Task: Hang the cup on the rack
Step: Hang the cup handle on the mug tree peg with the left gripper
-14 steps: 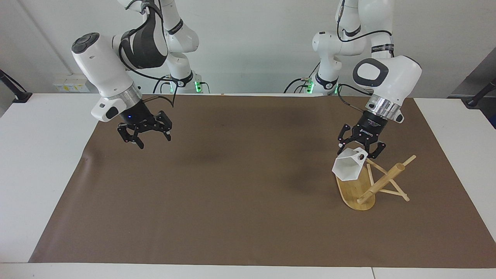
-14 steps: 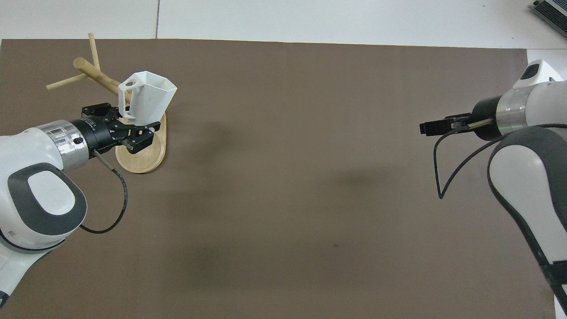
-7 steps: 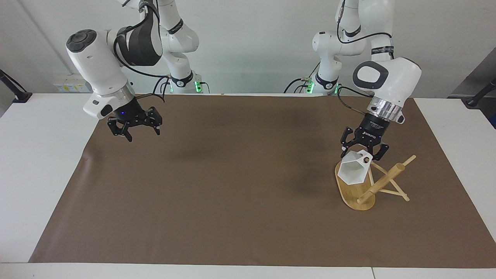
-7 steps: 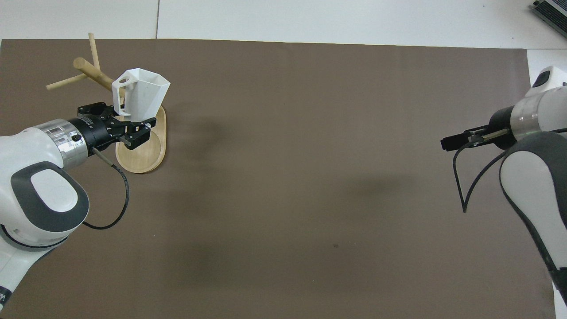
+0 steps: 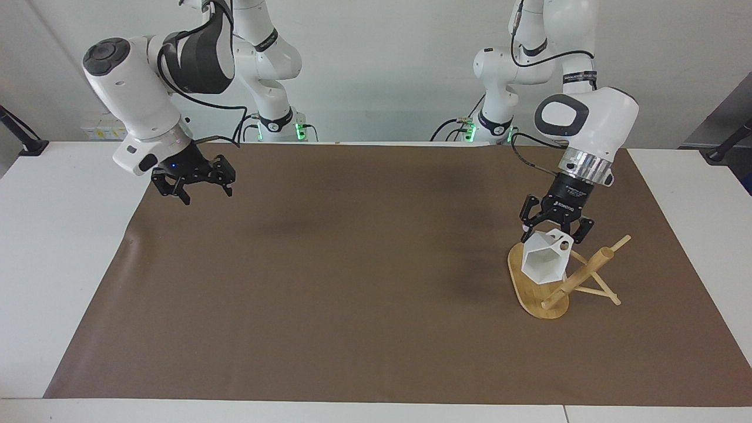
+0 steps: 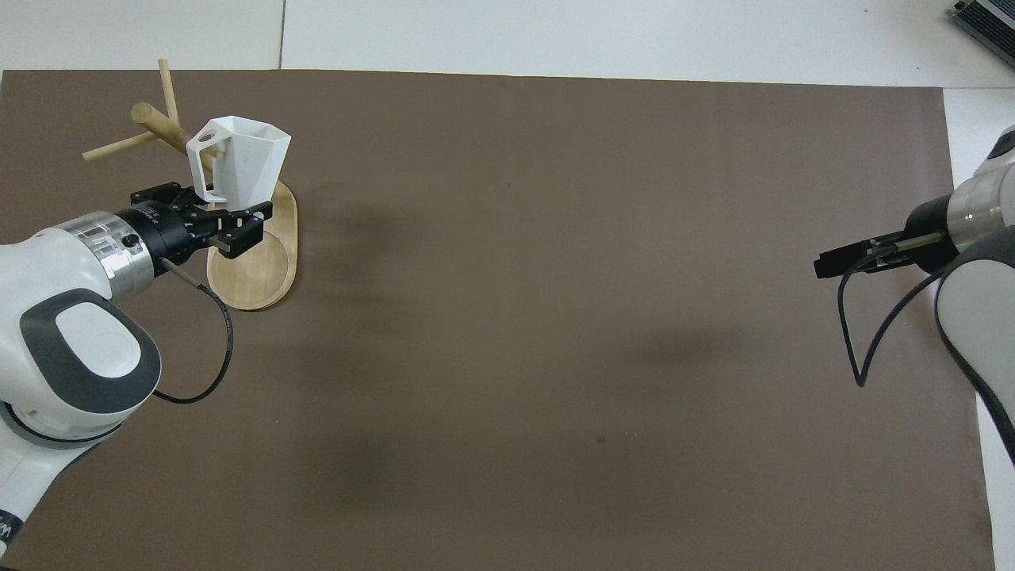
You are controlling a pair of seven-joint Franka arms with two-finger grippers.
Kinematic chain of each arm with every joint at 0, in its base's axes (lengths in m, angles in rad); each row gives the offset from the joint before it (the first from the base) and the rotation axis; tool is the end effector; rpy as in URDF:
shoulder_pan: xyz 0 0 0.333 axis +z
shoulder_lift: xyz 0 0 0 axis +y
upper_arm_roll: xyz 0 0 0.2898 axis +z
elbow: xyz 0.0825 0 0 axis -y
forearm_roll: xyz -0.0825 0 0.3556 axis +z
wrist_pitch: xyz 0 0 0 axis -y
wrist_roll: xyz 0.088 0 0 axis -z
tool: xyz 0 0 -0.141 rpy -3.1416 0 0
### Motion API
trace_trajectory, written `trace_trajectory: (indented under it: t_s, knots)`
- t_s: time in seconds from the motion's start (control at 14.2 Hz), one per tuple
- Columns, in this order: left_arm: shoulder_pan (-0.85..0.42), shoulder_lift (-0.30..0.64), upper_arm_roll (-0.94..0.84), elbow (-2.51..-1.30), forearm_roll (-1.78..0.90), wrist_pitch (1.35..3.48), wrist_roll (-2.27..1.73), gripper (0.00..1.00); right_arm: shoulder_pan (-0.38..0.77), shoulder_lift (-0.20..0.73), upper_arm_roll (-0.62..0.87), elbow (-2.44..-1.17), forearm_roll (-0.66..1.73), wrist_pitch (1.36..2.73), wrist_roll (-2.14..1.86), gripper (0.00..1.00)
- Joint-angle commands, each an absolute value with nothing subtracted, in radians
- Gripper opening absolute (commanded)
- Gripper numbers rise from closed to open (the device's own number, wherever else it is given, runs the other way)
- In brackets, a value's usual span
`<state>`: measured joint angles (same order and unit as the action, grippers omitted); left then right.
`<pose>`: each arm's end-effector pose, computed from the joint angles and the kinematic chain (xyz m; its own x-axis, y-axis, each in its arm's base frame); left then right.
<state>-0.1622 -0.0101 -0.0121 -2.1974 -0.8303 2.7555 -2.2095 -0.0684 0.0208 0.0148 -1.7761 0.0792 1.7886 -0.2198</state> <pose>0.5572 -0.0768 0.4063 -0.7068 0.2606 -0.6577 0.4431 0.8878 -0.1243 0.5402 -0.0196 0.4803 0.9890 0.1479 0.0081 0.1481 -0.9859 -0.0775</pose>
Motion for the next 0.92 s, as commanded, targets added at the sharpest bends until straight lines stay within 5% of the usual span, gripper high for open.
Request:
trace_trajectory:
  t_s: [0.0, 0.63, 0.7, 0.78, 0.85]
  knots:
    - [-0.158, 0.005, -0.015, -2.198, -0.818, 2.781, -2.267, 0.00, -0.072, 0.020, 0.017, -1.712, 0.057, 1.718, -0.141, 1.00]
    - [-0.158, 0.020, -0.014, -2.197, -0.816, 2.818, -2.270, 0.00, -0.072, 0.018, 0.002, -1.549, -0.003, 1.594, -0.083, 1.00]
    - [-0.158, 0.020, -0.014, -2.197, -0.816, 2.819, -2.263, 0.36, -0.072, 0.015, 0.000, -1.549, -0.003, 1.595, -0.063, 1.00]
    - [-0.158, 0.020, -0.014, -2.195, -0.816, 2.819, -2.267, 0.99, -0.072, 0.015, -0.003, -1.537, -0.006, 1.595, -0.042, 1.00]
    - [-0.156, 0.021, -0.014, -2.191, -0.816, 2.818, -2.267, 1.00, -0.072, 0.017, -0.015, -1.510, -0.011, 1.597, -0.040, 1.00]
